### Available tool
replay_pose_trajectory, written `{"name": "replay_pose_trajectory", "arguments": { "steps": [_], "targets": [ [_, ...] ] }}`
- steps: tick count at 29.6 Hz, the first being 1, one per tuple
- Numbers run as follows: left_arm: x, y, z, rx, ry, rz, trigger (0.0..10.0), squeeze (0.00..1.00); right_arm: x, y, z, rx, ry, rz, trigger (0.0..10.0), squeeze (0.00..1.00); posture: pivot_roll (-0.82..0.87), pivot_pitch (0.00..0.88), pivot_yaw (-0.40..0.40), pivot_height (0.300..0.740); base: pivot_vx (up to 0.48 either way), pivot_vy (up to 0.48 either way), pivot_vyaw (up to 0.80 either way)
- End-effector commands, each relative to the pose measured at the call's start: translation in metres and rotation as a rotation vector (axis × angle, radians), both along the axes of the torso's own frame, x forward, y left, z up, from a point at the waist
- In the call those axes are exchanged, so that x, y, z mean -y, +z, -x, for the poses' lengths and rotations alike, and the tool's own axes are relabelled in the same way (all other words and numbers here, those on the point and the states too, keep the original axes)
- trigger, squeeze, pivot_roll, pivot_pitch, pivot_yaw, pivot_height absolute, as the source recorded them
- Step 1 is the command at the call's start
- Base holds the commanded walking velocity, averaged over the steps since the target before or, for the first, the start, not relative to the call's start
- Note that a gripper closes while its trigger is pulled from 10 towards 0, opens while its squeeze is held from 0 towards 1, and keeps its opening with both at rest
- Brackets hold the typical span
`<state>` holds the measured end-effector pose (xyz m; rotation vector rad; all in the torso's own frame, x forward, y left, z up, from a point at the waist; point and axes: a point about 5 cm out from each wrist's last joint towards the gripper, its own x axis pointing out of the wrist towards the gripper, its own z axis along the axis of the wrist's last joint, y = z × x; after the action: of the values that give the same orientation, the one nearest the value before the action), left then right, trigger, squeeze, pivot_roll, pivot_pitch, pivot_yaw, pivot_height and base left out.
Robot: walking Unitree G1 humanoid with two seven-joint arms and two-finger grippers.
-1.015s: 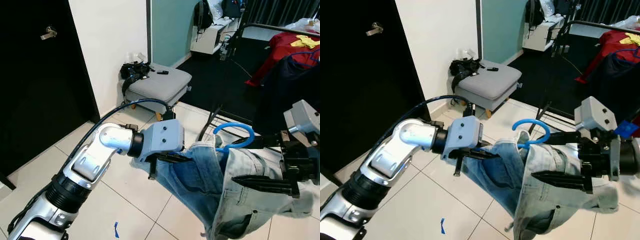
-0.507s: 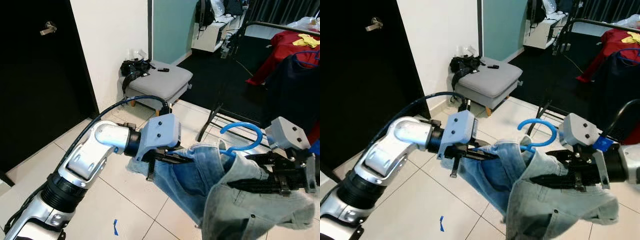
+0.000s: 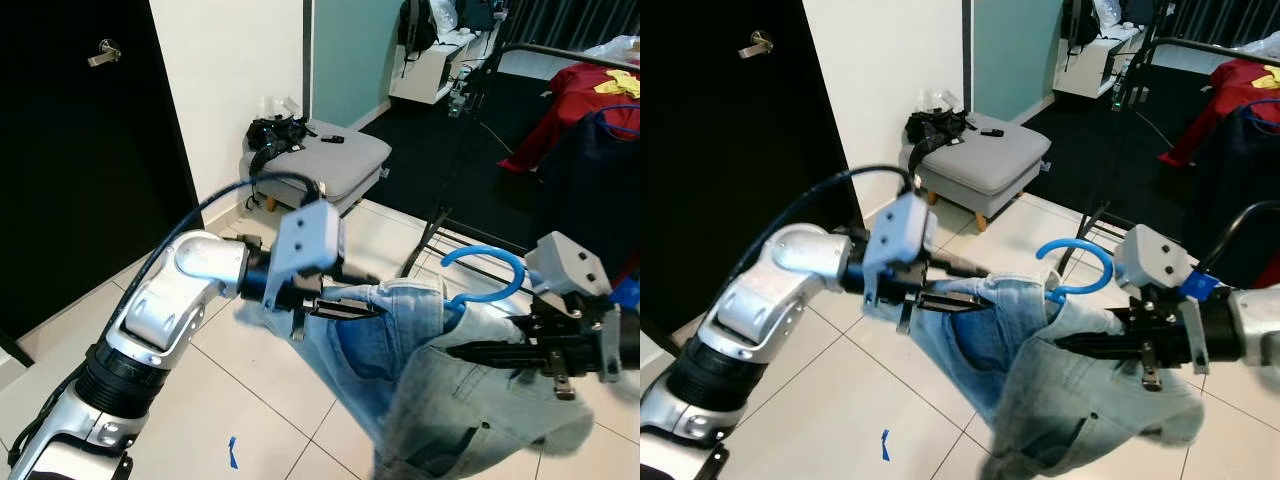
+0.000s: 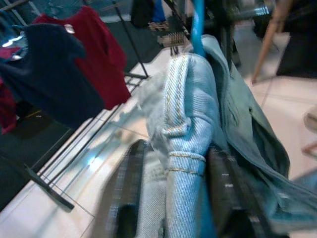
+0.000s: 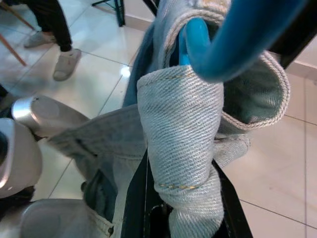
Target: Hang hanger
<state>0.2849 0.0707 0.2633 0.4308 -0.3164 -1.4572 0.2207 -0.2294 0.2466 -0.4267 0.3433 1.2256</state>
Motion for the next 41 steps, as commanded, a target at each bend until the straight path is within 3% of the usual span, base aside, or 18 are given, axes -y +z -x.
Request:
{"name": "replay_pose_trajectory", "arguments": {
  "steps": [1,3,4,6,9,12,13,14,15,16,18,21,26,27,28,29,30,41],
  "targets": [
    [-0.005,0.009,-0.004,-0.014,0.034,0.069,10.0,1.0,-0.003,-0.009,0.001,-0.027,-0.003,-0.016,0.0,0.0,-0.01,0.023,-0.014,0.74,0.0,0.0,0.0],
    [-0.016,0.005,-0.012,-0.061,0.094,0.099,10.0,1.0,0.001,-0.017,-0.003,-0.023,-0.072,-0.029,0.0,0.0,-0.01,0.021,-0.015,0.74,0.0,0.0,0.0],
    [-0.031,-0.002,-0.023,-0.093,0.187,0.119,10.0,1.0,0.007,-0.026,-0.006,-0.021,-0.166,-0.041,0.0,0.0,-0.01,0.021,-0.015,0.74,0.0,0.0,0.0],
    [-0.031,-0.002,-0.023,-0.093,0.187,0.119,10.0,1.0,0.007,-0.026,-0.006,-0.021,-0.166,-0.041,0.0,0.0,-0.01,0.021,-0.015,0.74,0.0,0.0,0.0],
    [-0.093,-0.036,-0.044,-0.202,0.518,0.152,10.0,1.0,0.029,-0.056,-0.013,-0.037,-0.472,-0.091,0.0,0.0,-0.01,0.021,-0.015,0.74,0.0,0.0,0.0],
    [-0.107,-0.045,-0.046,-0.231,0.593,0.161,10.0,1.0,0.034,-0.061,-0.014,-0.04,-0.546,-0.107,0.0,0.0,-0.01,0.021,-0.015,0.74,0.0,0.0,0.0],
    [-0.145,-0.072,-0.051,-0.292,0.894,0.236,10.0,1.0,0.055,-0.072,-0.022,-0.004,-0.817,-0.177,0.0,0.0,-0.01,0.027,-0.015,0.74,0.0,0.0,0.0],
    [-0.145,-0.072,-0.051,-0.292,0.894,0.236,10.0,1.0,0.055,-0.072,-0.022,-0.004,-0.817,-0.177,0.0,0.0,-0.01,0.027,-0.015,0.74,0.0,0.0,0.0],
    [-0.157,-0.084,-0.05,-0.329,1.036,0.284,10.0,0.85,0.065,-0.077,-0.025,0.015,-0.956,-0.215,0.0,0.0,-0.01,0.031,-0.014,0.74,0.0,0.0,-0.46],
    [-0.162,-0.098,-0.044,-0.371,1.135,0.319,10.0,0.0,0.074,-0.081,-0.026,0.036,-1.081,-0.251,0.0,0.0,-0.01,0.034,-0.014,0.74,0.0,0.0,-0.62],
    [-0.162,-0.098,-0.044,-0.371,1.135,0.319,10.0,0.0,0.074,-0.081,-0.026,0.036,-1.081,-0.251,0.0,0.0,-0.01,0.034,-0.014,0.74,0.0,0.0,-0.62],
    [-0.155,-0.119,-0.031,-0.457,1.221,0.374,10.0,0.0,0.08,-0.088,-0.027,0.08,-1.27,-0.318,0.0,0.0,-0.02,0.035,-0.014,0.74,0.0,0.0,-0.69],
    [-0.15,-0.128,-0.025,-0.491,1.25,0.394,10.0,0.0,0.079,-0.089,-0.028,0.113,-1.336,-0.347,0.0,0.0,-0.03,0.033,-0.012,0.74,0.0,0.0,-0.75],
    [-0.147,-0.136,-0.022,-0.507,1.287,0.403,10.0,0.0,0.075,-0.09,-0.031,0.164,-1.395,-0.339,0.0,0.0,-0.03,0.033,-0.012,0.74,0.48,0.0,0.0],
    [-0.142,-0.141,-0.019,-0.525,1.294,0.409,10.0,0.0,0.07,-0.091,-0.033,0.207,-1.444,-0.343,5.2,0.0,-0.03,0.032,-0.014,0.74,0.48,0.0,0.0],
    [-0.142,-0.141,-0.019,-0.525,1.294,0.409,10.0,0.0,0.07,-0.091,-0.033,0.207,-1.444,-0.343,5.2,0.0,-0.03,0.032,-0.014,0.74,0.48,0.0,0.0],
    [-0.138,-0.145,-0.017,-0.521,1.297,0.398,10.0,0.0,0.066,-0.091,-0.036,0.234,-1.476,-0.355,10.0,0.0,-0.03,0.032,-0.012,0.74,0.48,0.0,0.0],
    [-0.125,-0.148,-0.015,-0.515,1.293,0.391,10.0,0.0,0.069,-0.083,-0.049,0.25,-1.571,-0.44,10.0,0.0,-0.04,0.025,-0.014,0.74,0.48,0.0,-0.36]
  ]
}}
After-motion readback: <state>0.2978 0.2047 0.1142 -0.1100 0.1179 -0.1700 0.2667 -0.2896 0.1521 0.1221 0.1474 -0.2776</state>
